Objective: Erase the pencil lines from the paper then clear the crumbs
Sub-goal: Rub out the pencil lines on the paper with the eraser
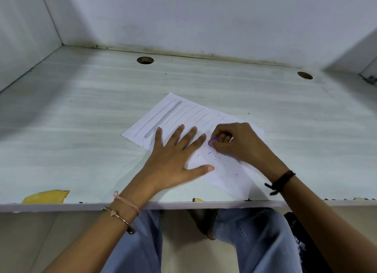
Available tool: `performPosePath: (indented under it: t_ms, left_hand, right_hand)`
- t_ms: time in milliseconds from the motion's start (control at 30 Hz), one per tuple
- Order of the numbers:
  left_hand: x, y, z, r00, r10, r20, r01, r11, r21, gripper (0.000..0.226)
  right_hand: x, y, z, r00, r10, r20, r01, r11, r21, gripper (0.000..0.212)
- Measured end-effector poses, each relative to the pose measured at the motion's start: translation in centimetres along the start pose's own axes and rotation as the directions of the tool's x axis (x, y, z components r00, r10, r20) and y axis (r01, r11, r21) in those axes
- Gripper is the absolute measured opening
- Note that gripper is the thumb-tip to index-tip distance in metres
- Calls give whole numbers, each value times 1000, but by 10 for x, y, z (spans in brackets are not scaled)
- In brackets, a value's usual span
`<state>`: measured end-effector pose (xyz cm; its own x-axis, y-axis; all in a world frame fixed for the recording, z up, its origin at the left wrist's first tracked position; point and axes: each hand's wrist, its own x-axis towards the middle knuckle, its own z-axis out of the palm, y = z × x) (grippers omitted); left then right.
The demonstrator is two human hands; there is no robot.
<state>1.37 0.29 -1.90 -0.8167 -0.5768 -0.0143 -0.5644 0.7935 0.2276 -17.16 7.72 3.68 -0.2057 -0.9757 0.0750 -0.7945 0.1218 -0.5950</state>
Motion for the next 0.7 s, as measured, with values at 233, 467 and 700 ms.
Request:
performPosePath:
  t_ms: [233,467,700]
  left_hand:
    - [3,5,-4,997,-43,-62,44,999,19,87]
    - [19,13,-1,996,-40,-79,38,999,-25,98]
    - [26,15,2,997,-56,-47,56,998,-2,95]
  right_hand:
    - [-15,17,-2,982,147,-114,-112,957,266,7]
    - [-12,12,-1,993,111,-29,-105,980,167,6]
    - [-1,3,-4,999,49,-23,-50,999,-23,19]
